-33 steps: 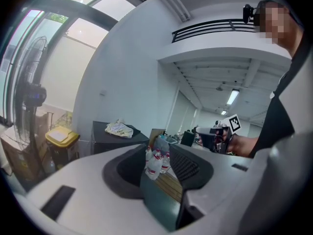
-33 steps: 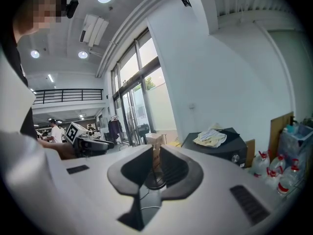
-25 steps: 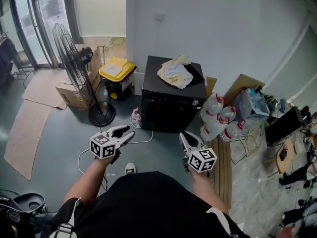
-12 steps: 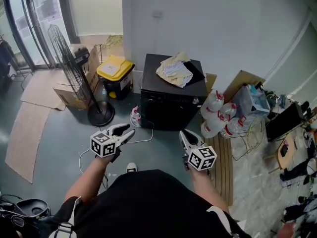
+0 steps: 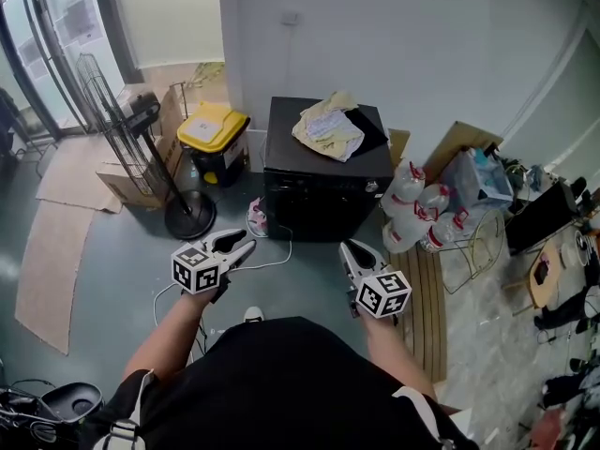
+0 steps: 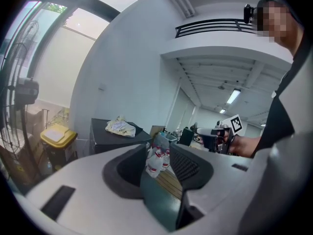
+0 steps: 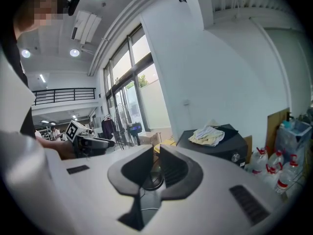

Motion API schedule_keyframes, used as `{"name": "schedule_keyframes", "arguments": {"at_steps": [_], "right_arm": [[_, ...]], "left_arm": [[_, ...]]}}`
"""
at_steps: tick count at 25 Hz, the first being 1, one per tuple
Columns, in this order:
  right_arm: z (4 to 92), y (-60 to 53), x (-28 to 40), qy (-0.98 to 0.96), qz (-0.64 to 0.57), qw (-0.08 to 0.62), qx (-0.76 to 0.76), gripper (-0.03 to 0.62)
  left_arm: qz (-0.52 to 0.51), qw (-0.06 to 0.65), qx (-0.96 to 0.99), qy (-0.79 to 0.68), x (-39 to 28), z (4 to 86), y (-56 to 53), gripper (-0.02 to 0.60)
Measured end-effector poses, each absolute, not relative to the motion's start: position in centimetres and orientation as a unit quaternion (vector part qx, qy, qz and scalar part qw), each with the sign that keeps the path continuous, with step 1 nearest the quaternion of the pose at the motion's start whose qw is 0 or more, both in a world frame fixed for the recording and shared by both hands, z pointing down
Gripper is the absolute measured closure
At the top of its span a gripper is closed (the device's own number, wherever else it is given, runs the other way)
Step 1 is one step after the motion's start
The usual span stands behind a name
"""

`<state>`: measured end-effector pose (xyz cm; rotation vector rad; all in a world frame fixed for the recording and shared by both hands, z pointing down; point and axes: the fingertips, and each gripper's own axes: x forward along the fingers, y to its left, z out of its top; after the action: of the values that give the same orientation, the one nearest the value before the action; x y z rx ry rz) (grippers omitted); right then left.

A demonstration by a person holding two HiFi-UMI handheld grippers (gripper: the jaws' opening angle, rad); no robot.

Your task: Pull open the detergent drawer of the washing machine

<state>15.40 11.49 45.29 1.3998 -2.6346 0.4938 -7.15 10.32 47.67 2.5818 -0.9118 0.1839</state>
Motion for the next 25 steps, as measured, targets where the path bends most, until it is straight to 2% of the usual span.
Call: {"name": "schedule_keyframes", "arguments": {"at_steps": [25], "right_arm": [[46.6,2.6,10.5,-0.863,0.173,0.079,0.467,0.556]], "left_arm": [[0.068,0.204,0.926,-0.31,-11.5,48.5,0.5,0.422]]}}
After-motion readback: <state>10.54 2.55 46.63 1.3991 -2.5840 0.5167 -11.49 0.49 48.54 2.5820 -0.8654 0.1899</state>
